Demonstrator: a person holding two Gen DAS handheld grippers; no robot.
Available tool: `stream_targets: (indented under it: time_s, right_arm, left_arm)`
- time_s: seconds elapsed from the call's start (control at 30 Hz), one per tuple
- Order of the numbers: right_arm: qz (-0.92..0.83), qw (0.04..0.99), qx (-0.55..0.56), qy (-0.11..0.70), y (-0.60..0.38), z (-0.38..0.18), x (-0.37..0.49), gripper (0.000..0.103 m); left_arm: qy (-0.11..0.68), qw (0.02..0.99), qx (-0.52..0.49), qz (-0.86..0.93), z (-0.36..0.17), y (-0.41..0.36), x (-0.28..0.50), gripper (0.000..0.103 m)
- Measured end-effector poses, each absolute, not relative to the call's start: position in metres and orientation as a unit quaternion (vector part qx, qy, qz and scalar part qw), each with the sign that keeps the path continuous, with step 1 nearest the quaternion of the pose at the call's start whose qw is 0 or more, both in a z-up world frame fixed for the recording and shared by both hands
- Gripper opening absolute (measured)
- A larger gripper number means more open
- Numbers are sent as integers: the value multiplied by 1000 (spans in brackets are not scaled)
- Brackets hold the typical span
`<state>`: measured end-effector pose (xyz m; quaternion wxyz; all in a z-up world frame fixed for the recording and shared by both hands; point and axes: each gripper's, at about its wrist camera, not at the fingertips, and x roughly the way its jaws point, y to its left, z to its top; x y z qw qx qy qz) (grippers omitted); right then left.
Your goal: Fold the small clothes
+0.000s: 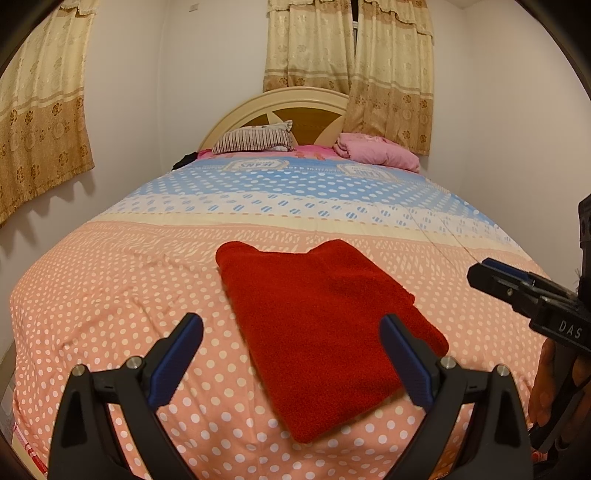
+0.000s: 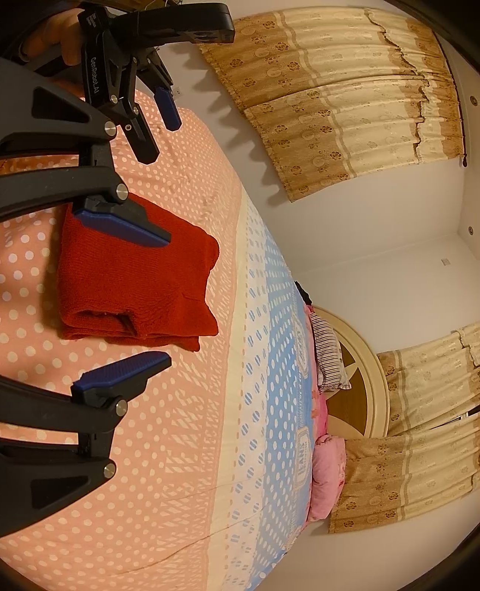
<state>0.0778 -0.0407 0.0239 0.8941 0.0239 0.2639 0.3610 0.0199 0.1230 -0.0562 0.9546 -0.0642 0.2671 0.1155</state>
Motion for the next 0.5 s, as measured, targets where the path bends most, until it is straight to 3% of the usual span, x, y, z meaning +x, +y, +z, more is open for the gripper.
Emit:
stream_targets:
  time_s: [0.5]
  right_arm:
    - [359, 897, 25, 257, -41, 27, 70, 60]
  left_arm:
    - [255, 957, -47, 126, -44, 127, 16, 103]
